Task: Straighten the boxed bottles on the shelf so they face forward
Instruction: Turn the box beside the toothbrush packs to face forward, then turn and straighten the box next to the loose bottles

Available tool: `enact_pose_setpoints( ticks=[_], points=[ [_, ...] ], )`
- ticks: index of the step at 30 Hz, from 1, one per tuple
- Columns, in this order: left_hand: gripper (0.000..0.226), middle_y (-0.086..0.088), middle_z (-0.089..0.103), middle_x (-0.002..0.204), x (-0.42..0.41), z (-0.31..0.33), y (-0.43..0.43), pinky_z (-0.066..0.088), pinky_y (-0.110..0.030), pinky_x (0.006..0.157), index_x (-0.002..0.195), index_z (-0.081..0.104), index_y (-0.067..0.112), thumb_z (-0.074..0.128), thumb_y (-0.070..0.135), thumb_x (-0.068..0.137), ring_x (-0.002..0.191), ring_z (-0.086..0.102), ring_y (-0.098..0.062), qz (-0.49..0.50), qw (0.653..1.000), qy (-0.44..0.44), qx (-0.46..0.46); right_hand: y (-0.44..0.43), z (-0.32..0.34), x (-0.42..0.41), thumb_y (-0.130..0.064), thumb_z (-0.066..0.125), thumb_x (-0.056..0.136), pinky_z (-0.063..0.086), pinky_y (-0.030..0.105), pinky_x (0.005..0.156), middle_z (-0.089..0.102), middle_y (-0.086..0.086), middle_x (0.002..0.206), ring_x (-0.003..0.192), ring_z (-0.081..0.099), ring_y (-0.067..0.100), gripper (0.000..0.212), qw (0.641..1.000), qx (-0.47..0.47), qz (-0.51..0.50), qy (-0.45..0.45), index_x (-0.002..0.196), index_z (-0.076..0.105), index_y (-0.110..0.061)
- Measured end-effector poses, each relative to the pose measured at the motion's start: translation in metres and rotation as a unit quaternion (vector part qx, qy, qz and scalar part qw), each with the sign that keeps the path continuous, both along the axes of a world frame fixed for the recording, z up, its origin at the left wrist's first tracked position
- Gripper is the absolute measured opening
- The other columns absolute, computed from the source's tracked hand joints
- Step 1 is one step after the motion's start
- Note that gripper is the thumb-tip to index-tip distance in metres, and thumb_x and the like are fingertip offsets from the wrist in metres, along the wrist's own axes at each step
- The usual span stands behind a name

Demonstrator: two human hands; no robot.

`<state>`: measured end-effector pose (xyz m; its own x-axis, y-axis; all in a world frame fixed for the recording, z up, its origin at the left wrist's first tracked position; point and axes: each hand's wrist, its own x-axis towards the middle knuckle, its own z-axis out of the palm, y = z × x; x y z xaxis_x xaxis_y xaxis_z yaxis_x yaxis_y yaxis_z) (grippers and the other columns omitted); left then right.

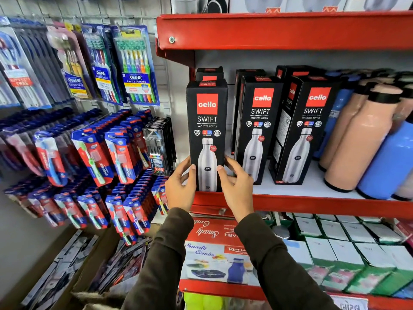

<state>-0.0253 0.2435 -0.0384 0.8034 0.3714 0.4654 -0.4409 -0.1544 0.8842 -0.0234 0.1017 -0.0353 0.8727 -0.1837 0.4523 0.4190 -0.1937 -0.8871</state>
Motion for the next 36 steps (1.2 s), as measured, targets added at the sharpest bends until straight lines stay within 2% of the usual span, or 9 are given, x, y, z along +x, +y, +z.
enact_pose_setpoints(
  ticks=[2,5,10,15,17,21,27,32,36],
  points=[
    [0.027,0.031,0.069,0.11,0.0,-0.005,-0.006,0.051,-0.006,0.078,0.11,0.062,0.057,0.06,0.036,0.094,0.107,0.064,0.007,0.032,0.999,-0.012,-0.01,-0.003,-0.001,0.0,-0.04,0.062,0.093,0.057,0.015,0.078,0.059,-0.038,0.104,0.092,0.069,-0.004,0.033,1.0,-0.014,-0.005,-0.001,0.126,0.061,-0.037],
    [0.027,0.007,0.065,0.118,-0.004,-0.01,-0.017,0.056,-0.03,0.086,0.122,0.06,0.037,0.056,0.029,0.097,0.109,0.062,-0.015,0.116,0.991,-0.065,-0.005,-0.016,-0.001,-0.003,-0.037,0.059,0.096,0.059,0.025,0.08,0.065,-0.025,0.105,0.097,0.066,-0.002,0.026,0.998,-0.024,-0.055,-0.031,0.122,0.064,-0.035],
    [0.027,-0.003,0.055,0.121,-0.01,0.0,-0.048,0.047,-0.047,0.095,0.125,0.059,0.02,0.048,0.017,0.1,0.111,0.055,-0.028,0.154,0.97,-0.18,0.056,-0.055,0.006,-0.001,-0.023,0.056,0.099,0.05,0.045,0.098,0.057,-0.006,0.125,0.116,0.056,0.012,0.029,0.987,0.001,-0.115,-0.108,0.127,0.058,-0.026],
    [0.034,0.001,0.055,0.124,-0.013,0.016,-0.099,0.042,-0.026,0.103,0.129,0.057,0.017,0.043,0.007,0.1,0.122,0.054,-0.015,0.067,0.972,-0.203,0.1,-0.086,0.01,0.011,-0.021,0.055,0.1,0.037,0.044,0.115,0.041,-0.002,0.146,0.138,0.041,0.01,0.045,0.993,0.014,-0.102,-0.055,0.144,0.043,-0.021],
    [0.037,-0.002,0.054,0.134,-0.007,0.016,-0.118,0.038,-0.021,0.108,0.136,0.052,0.013,0.041,0.006,0.101,0.13,0.05,-0.012,0.027,0.981,-0.161,0.103,-0.094,0.01,0.018,-0.022,0.054,0.101,0.032,0.041,0.119,0.038,0.0,0.152,0.142,0.035,0.009,0.049,0.996,0.006,-0.084,-0.024,0.147,0.039,-0.019],
    [0.044,-0.012,0.043,0.152,0.013,0.015,-0.144,0.027,-0.027,0.119,0.146,0.039,0.004,0.04,0.008,0.103,0.144,0.038,-0.021,0.013,0.997,-0.027,0.07,-0.105,0.007,0.032,-0.025,0.051,0.102,0.028,0.034,0.12,0.038,0.003,0.157,0.144,0.033,0.012,0.053,0.998,-0.028,-0.051,0.036,0.151,0.034,-0.016],
    [0.041,-0.013,0.05,0.148,0.045,0.013,-0.146,0.027,-0.01,0.1,0.144,0.044,0.006,0.04,0.015,0.104,0.138,0.045,-0.026,-0.009,0.994,0.108,0.023,-0.11,0.006,0.047,-0.023,0.05,0.102,0.035,0.028,0.11,0.052,0.013,0.146,0.136,0.048,0.026,0.047,0.992,-0.087,-0.048,0.077,0.145,0.043,-0.006],
    [0.039,-0.013,0.058,0.14,0.05,0.011,-0.144,0.031,-0.013,0.098,0.139,0.052,0.007,0.045,0.021,0.103,0.131,0.052,-0.026,0.01,0.993,0.11,0.031,-0.11,0.005,0.049,-0.024,0.052,0.101,0.041,0.038,0.111,0.057,0.016,0.141,0.131,0.053,0.028,0.046,0.991,-0.091,-0.066,0.066,0.143,0.046,-0.004],
    [0.037,-0.009,0.062,0.136,0.046,0.009,-0.144,0.034,-0.013,0.097,0.137,0.055,0.011,0.047,0.022,0.102,0.126,0.057,-0.021,0.019,0.994,0.102,0.035,-0.112,0.004,0.046,-0.024,0.053,0.101,0.039,0.023,0.107,0.058,0.008,0.139,0.13,0.053,0.023,0.045,0.991,-0.091,-0.068,0.065,0.141,0.049,-0.004]
  ],
)
